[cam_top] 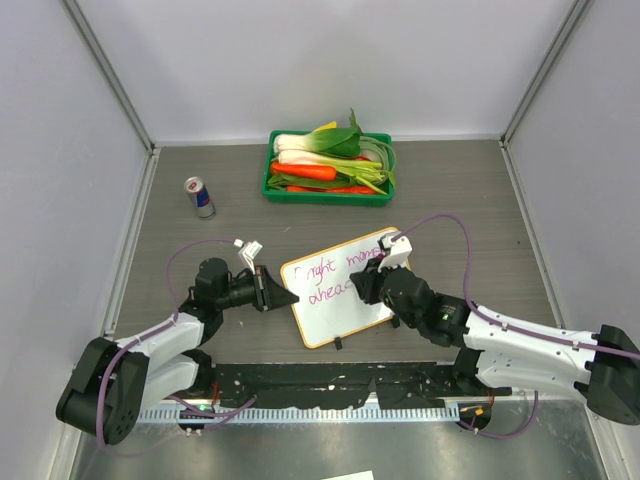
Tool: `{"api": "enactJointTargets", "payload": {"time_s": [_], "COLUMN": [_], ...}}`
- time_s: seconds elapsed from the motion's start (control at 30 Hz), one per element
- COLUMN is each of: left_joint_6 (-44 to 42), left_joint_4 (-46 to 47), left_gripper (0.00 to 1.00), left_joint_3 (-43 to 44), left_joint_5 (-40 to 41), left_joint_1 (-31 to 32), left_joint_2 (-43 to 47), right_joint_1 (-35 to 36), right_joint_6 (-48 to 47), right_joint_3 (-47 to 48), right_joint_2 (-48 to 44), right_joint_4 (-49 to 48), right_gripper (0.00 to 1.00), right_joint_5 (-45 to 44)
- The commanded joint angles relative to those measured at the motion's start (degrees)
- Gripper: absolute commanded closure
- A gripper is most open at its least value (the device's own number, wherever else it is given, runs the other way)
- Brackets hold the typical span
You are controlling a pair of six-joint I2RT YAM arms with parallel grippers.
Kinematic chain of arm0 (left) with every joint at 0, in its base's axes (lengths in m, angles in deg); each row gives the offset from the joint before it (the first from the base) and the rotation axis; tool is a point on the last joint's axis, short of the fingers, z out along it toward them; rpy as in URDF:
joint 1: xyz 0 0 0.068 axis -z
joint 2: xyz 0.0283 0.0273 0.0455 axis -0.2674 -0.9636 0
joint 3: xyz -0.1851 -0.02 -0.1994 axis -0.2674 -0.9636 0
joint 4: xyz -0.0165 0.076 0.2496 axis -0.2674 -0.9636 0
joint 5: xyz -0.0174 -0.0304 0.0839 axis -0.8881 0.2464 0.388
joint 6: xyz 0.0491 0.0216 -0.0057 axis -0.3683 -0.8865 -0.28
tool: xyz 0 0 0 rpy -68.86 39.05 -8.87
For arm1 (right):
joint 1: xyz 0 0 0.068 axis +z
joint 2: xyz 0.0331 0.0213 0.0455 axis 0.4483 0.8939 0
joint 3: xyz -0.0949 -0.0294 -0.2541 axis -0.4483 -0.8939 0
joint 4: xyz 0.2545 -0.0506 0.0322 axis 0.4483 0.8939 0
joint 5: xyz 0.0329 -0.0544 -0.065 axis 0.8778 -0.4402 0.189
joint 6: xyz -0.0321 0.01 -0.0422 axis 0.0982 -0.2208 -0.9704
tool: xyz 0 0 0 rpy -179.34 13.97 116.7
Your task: Write a sentence on the whiteboard
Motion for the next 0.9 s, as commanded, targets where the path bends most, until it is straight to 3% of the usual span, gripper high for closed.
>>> {"api": "enactJointTargets", "payload": {"time_s": [0.0,0.87], "left_joint_6": [-1.98,-1.98], "left_joint_4": [0.3,0.3], "left_gripper": [1.0,1.0], "left_joint_3": [0.28,0.19], "left_joint_5": [0.71,0.8], "left_joint_1": [0.05,-0.03], "left_joint_2": [-0.07,0.19], "right_joint_1": [-0.14,-0.14], "right_joint_6": [-0.02,-1.78], "right_joint_3": [-1.07,1.3], "right_joint_2": [-0.08,-0.61], "right_joint_4": [4.17,4.79], "right_gripper": [0.99,0.99], "right_joint_5": [-1.31,-5.53]}}
